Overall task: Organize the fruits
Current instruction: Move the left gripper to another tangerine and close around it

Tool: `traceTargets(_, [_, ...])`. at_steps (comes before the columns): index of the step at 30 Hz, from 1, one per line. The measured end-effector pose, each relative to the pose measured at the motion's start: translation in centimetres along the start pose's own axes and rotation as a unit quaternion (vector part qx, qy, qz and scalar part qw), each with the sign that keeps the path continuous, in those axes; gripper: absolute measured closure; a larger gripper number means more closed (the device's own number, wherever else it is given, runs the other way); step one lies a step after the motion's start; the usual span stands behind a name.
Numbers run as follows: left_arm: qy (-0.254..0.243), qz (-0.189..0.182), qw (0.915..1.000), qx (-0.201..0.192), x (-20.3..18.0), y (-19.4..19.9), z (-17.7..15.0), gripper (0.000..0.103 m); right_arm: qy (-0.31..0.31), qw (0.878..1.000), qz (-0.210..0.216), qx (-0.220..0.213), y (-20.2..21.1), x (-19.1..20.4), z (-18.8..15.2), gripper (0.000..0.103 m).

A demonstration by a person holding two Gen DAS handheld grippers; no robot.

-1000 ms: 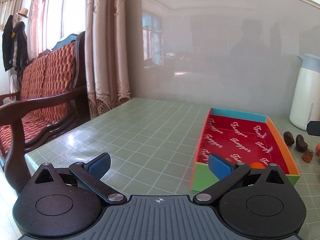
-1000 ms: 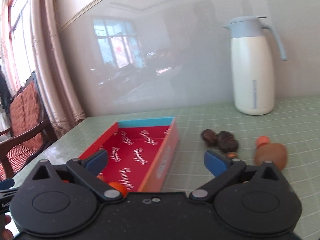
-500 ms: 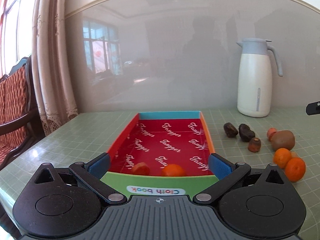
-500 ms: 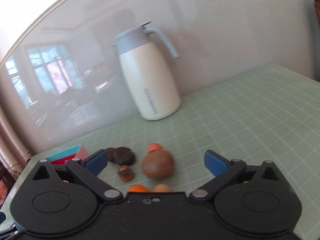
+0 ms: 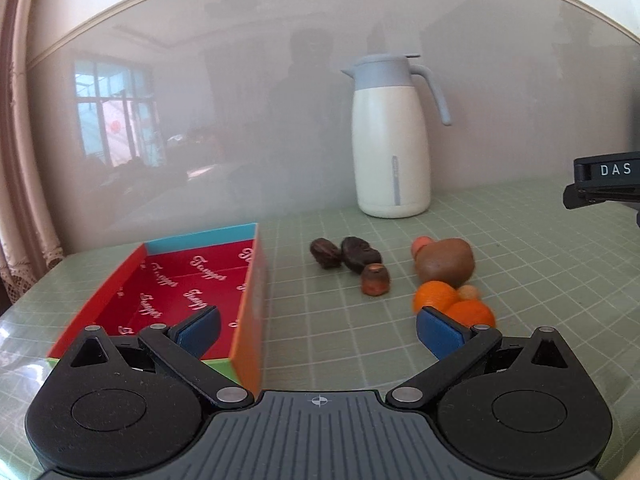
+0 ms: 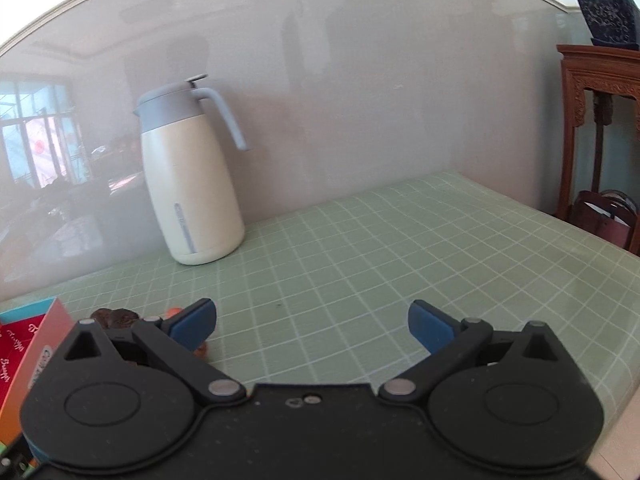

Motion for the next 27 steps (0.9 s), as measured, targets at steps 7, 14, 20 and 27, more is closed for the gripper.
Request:
traceTargets(7, [-0.017, -0.042, 0.9988, 0.018, -4.2, -1.0, 0.1, 0.000, -0.007, 0.999, -0.035, -0.002, 0.1, -3.0, -0.4, 0.000])
traceTargets(14, [-0.006, -0.062, 0.9972, 0.041, -6.4, -2.4, 0.3, 0.001, -0.032, 0.997, -0.068, -0.012, 0.5, -5.2, -0.6, 0.000])
traceTargets(20, [0.008, -0.056, 0.9967, 0.058, -7.3, -3.5, 0.2, 0.001, -0.035, 0.996, -0.075, -0.012, 0.4, -5.8, -0.7, 0.000])
traceTargets(27, [0.004, -0.077, 0.9941, 0.076, -8.7, -4.3, 0.0, 0.028, -0.045, 0.996, -0.072, -0.009, 0.4, -6.5, -0.6, 0.000])
Point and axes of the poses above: each gripper's, at about its wrist camera, not at the fingertips, and y roughly against the way its jaws point, x to its left, z to its top, the point moved 1 cm from there along -y, roughly the way its jaws point, and after that the axes turned 7 degrees about x, right-handed, at the moved point
